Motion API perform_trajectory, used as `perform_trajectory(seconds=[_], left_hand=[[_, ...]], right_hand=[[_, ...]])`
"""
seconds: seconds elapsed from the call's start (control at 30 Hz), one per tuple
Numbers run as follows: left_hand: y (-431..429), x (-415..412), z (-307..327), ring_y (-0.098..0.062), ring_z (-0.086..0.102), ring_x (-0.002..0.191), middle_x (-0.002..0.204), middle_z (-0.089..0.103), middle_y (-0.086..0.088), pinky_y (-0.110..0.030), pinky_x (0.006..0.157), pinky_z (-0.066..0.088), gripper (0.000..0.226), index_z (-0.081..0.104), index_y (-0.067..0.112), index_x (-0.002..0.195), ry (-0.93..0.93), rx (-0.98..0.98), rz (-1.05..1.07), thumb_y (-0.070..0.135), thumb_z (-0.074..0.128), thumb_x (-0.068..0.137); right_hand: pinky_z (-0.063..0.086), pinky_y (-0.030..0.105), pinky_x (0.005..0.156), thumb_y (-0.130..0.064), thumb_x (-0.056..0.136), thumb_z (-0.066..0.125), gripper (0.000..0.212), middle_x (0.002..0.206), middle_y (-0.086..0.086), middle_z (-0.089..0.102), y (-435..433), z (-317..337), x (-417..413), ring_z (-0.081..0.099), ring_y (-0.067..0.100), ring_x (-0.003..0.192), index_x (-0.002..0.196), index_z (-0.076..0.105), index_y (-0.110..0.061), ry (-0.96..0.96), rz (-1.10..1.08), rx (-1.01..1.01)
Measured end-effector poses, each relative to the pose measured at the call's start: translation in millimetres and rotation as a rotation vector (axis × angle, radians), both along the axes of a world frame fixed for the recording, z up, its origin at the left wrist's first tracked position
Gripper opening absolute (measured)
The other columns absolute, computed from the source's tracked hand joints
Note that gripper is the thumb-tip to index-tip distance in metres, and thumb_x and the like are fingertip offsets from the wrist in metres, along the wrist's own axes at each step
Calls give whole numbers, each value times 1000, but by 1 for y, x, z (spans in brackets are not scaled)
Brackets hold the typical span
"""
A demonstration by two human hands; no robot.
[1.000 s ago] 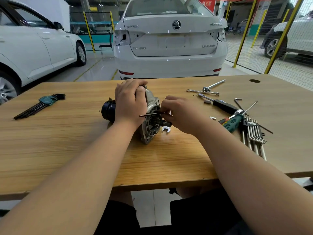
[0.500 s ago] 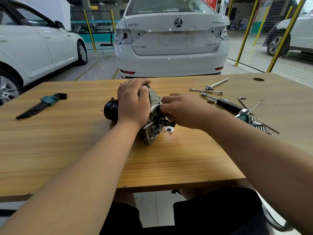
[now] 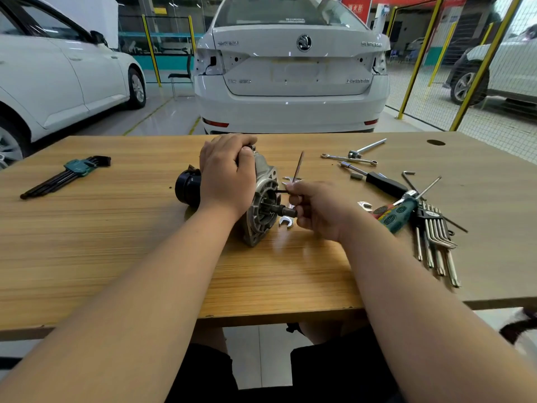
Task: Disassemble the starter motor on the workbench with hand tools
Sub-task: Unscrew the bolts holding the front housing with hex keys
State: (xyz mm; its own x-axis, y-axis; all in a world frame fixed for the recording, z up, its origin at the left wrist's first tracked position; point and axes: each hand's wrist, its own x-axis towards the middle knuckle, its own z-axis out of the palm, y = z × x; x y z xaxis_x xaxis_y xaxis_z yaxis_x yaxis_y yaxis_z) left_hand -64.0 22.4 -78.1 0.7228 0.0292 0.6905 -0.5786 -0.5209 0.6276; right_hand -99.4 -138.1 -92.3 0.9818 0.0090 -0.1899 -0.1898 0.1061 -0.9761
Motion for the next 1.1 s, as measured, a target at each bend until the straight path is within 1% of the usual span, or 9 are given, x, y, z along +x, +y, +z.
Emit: perform_trajectory(seconds=[0.07,0.2,0.37,0.43,0.53,0.6,0.7,0.9,1.1], left_hand=[[0,0,0,-2,40,103,104,56,13,-45,110,28,39,68,15,110,-1,3,5,22,33,92],[0,2,-1,-2,41,104,104,57,13,-43,112,25,39,68,16,110,1,2,-1,22,33,92],[0,2,0,-2,40,105,106,59,10,-43,111,26,39,68,15,110,-2,7,4,22,34,92],[0,3,-1,-1,39,103,105,57,12,-43,111,27,39,68,15,110,-2,5,6,22,34,92],[0,3,-1,0,38,102,104,56,12,-44,110,28,38,68,15,109,-8,0,7,21,35,91],[-1,2,-1,0,38,101,103,56,12,-45,109,29,38,68,15,109,-10,-4,8,21,36,91],[-1,2,-1,-2,39,102,103,56,12,-46,109,29,38,68,15,109,-11,-4,6,21,35,91],[0,2,1,-3,41,103,103,57,11,-45,110,27,39,68,15,108,-7,-5,8,21,35,91],[-1,1,1,0,38,100,102,56,12,-46,109,29,38,68,15,109,-7,-7,12,21,35,91]], right_hand=[[36,18,38,-16,92,60,13,53,-5,48,1,-5,3,43,6,39,79,58,-15,72,-29,47],[37,17,37,-18,93,61,14,51,-5,50,0,-8,7,44,6,38,79,58,-15,89,-64,88],[40,20,39,-20,91,65,10,47,-8,53,10,-9,12,50,7,40,85,60,-14,83,-93,-2],[41,21,39,-21,90,67,10,50,-6,55,13,-9,12,51,8,42,86,61,-14,77,-129,-8],[40,20,40,-21,88,68,11,60,-3,55,13,-9,12,52,12,50,83,62,-14,76,-166,-31],[37,19,39,-23,89,66,14,54,-5,53,13,-8,12,50,12,49,79,61,-15,98,-126,-34],[33,15,37,-27,94,57,24,46,-8,47,12,-5,12,44,8,39,71,56,-17,164,-19,-31],[33,15,36,-28,95,53,24,46,-10,47,9,-1,16,43,6,38,73,55,-19,269,57,10],[32,15,34,-28,96,53,24,47,-10,48,6,-1,17,39,4,34,75,56,-18,310,70,28]])
